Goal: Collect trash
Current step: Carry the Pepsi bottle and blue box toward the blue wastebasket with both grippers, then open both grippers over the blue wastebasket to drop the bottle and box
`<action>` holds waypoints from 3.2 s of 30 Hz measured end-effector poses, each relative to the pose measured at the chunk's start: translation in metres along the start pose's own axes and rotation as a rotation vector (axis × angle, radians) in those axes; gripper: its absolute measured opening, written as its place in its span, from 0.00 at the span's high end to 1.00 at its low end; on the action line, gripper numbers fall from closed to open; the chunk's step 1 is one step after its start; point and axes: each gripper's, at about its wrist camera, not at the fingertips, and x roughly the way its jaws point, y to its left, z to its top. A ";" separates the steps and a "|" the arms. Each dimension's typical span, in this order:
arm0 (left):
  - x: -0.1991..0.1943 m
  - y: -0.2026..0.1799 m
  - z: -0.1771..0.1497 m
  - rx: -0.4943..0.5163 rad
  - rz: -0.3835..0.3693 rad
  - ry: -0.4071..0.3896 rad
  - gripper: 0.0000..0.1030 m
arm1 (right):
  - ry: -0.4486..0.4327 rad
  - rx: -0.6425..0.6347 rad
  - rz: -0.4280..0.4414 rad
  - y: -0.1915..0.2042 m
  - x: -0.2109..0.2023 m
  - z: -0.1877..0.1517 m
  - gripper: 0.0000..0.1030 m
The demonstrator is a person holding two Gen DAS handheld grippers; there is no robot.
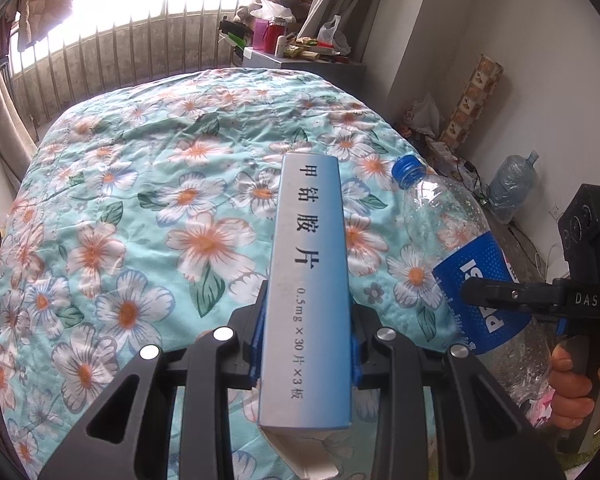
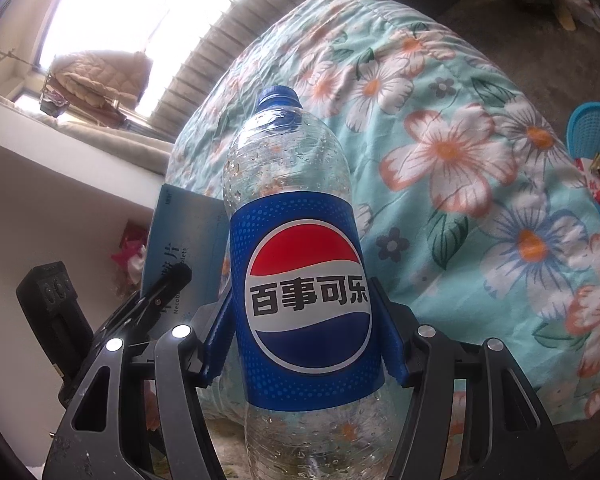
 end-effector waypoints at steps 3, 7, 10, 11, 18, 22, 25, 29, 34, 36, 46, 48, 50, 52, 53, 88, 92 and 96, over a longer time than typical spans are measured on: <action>-0.003 0.000 0.002 -0.002 0.003 -0.009 0.71 | -0.006 0.004 0.006 -0.002 -0.004 -0.001 0.43; -0.007 -0.001 0.005 -0.004 0.002 -0.020 0.71 | -0.013 0.011 0.019 -0.005 -0.009 -0.003 0.43; -0.010 -0.003 0.007 -0.001 0.002 -0.027 0.71 | -0.026 0.018 0.026 -0.009 -0.016 -0.002 0.43; -0.011 -0.004 0.008 0.001 0.002 -0.030 0.71 | -0.033 0.021 0.029 -0.011 -0.018 -0.003 0.43; -0.016 -0.013 0.017 0.019 -0.007 -0.051 0.71 | -0.073 0.037 0.043 -0.017 -0.036 -0.006 0.43; -0.016 -0.023 0.022 0.038 -0.018 -0.057 0.71 | -0.090 0.045 0.054 -0.022 -0.045 -0.008 0.43; -0.015 -0.033 0.027 0.057 -0.028 -0.059 0.71 | -0.110 0.058 0.062 -0.028 -0.051 -0.010 0.43; -0.013 -0.050 0.035 0.089 -0.047 -0.066 0.71 | -0.136 0.076 0.073 -0.038 -0.061 -0.014 0.43; -0.004 -0.080 0.049 0.138 -0.088 -0.065 0.71 | -0.179 0.104 0.085 -0.053 -0.083 -0.019 0.43; 0.000 -0.094 0.053 0.162 -0.103 -0.064 0.71 | -0.200 0.120 0.088 -0.062 -0.092 -0.022 0.43; 0.043 -0.173 0.075 0.271 -0.218 0.000 0.71 | -0.313 0.230 0.081 -0.115 -0.135 -0.037 0.43; 0.055 -0.189 0.079 0.288 -0.247 0.026 0.71 | -0.344 0.258 0.071 -0.126 -0.145 -0.037 0.43; 0.068 -0.205 0.083 0.303 -0.275 0.053 0.71 | -0.382 0.291 0.054 -0.141 -0.158 -0.039 0.43; 0.085 -0.226 0.088 0.322 -0.306 0.084 0.71 | -0.434 0.340 0.017 -0.163 -0.175 -0.044 0.43; 0.091 -0.234 0.090 0.330 -0.318 0.096 0.71 | -0.461 0.365 -0.006 -0.175 -0.183 -0.045 0.43; 0.308 -0.360 0.137 0.313 -0.300 0.352 0.31 | -0.441 0.891 -0.038 -0.338 -0.154 -0.030 0.42; 0.265 -0.328 0.141 0.335 -0.310 0.283 0.28 | -0.476 0.945 -0.007 -0.357 -0.138 0.006 0.32; 0.219 -0.293 0.140 0.352 -0.325 0.214 0.25 | -0.499 1.026 -0.001 -0.382 -0.117 0.027 0.24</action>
